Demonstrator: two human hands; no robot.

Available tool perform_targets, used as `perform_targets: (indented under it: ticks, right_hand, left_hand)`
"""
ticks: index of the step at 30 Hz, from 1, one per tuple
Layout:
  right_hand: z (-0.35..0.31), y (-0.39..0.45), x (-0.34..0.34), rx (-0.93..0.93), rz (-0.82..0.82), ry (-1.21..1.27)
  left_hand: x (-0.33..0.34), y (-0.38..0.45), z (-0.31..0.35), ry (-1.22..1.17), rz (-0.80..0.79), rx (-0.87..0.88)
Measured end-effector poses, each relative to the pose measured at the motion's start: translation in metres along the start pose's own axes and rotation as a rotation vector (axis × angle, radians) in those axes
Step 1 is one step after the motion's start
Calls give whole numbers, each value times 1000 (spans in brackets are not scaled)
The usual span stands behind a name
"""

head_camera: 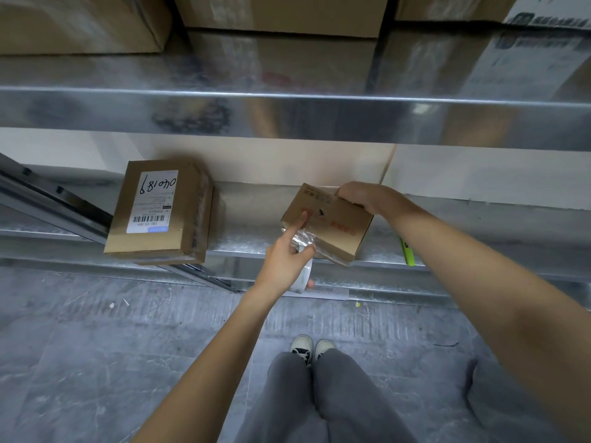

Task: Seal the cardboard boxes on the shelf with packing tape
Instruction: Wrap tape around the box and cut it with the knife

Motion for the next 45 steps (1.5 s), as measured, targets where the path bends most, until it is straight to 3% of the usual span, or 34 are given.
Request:
perform_targets:
  ticks: [4, 6, 9, 12, 17, 20, 27, 30, 33, 36, 39, 42, 45]
  right_hand:
    - [-21, -42, -9, -519, 469, -253]
    - [-26, -79, 8, -797, 478, -511]
    - [-13, -110, 53, -1035, 288, -961]
    - [-2, -111, 67, -985, 174, -1053]
    - [-3, -105, 64, -892, 82, -986]
    - [-1, -99, 52, -845, 140, -968]
    - [2, -81, 40, -544, 264, -904]
    - [-2, -79, 39, -526, 304, -903]
    - [-7, -80, 36, -530, 331, -840]
    - [-2, -85, 33, -508, 380, -596]
    - [9, -90, 38, -450, 391, -242]
    - [22, -88, 46, -409, 352, 214]
    - [36, -75, 66, -328, 232, 421]
  left_hand:
    - [-5, 2, 5, 28, -48, 13]
    - [-5, 5, 0, -52, -127, -64]
    - [-7, 5, -2, -99, -205, -144]
    - [-8, 4, 1, -82, -226, -136]
    - [-7, 5, -4, -84, -236, -136]
    - [-5, 4, -3, -101, -245, -124]
    - [-5, 4, -1, -95, -261, -121]
    - [-3, 4, 0, -100, -257, -111]
    - [-6, 5, 1, -7, -116, 16]
    - [-25, -9, 3, 25, 238, 200]
    - [-42, -21, -6, -185, 501, 249]
    - [-27, -7, -16, -530, 391, 34]
    - [-15, 5, -9, -456, 378, -71]
Point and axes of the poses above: each hand's wrist, its own y-axis towards the middle knuckle, its own x-axis out of the palm, z = x × y, the point moved 7 cm from there along y, towards the middle knuckle, and after that the axes turned 10 degrees about -x, right-handed, at the moved point
